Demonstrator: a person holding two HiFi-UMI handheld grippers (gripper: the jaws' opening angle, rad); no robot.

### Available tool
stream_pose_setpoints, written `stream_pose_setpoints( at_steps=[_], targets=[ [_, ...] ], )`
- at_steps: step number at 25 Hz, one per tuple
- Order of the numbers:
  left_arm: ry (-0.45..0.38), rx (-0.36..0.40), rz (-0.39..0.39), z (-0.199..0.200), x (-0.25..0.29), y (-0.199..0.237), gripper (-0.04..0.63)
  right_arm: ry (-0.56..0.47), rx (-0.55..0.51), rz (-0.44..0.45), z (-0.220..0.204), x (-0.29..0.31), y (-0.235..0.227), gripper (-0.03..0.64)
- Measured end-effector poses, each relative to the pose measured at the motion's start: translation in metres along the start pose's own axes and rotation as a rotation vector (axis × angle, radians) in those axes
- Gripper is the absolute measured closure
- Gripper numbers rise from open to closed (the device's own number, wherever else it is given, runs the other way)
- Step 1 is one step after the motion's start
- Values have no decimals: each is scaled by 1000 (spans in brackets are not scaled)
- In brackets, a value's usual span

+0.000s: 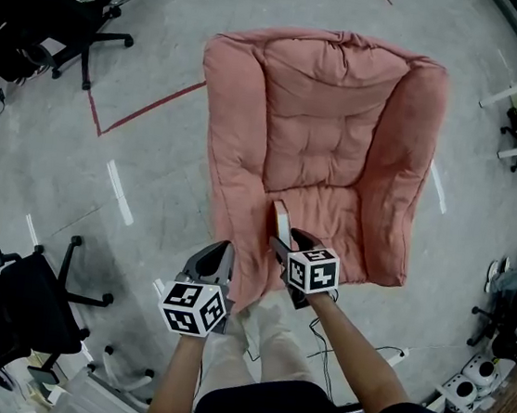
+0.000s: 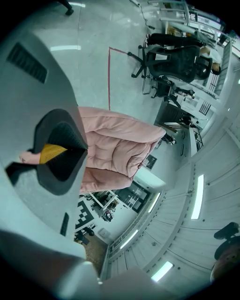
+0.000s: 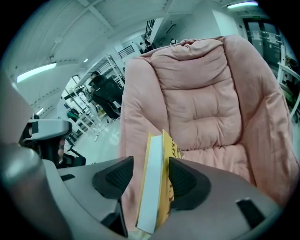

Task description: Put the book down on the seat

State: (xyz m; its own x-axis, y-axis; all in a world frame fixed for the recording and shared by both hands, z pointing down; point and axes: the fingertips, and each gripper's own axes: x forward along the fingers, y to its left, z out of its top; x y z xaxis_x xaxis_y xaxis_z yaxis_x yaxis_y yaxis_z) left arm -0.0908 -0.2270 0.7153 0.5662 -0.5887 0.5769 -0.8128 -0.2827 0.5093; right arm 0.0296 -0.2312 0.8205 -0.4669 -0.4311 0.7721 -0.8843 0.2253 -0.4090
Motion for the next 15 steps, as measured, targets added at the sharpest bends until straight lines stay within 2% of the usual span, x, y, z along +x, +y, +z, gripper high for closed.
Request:
stream_pose_setpoints(
  at_steps=[15],
  targets=[
    [-15,10,-9,9,-20,-15,589,-8,-8,53,9,-10,28,391]
  ],
)
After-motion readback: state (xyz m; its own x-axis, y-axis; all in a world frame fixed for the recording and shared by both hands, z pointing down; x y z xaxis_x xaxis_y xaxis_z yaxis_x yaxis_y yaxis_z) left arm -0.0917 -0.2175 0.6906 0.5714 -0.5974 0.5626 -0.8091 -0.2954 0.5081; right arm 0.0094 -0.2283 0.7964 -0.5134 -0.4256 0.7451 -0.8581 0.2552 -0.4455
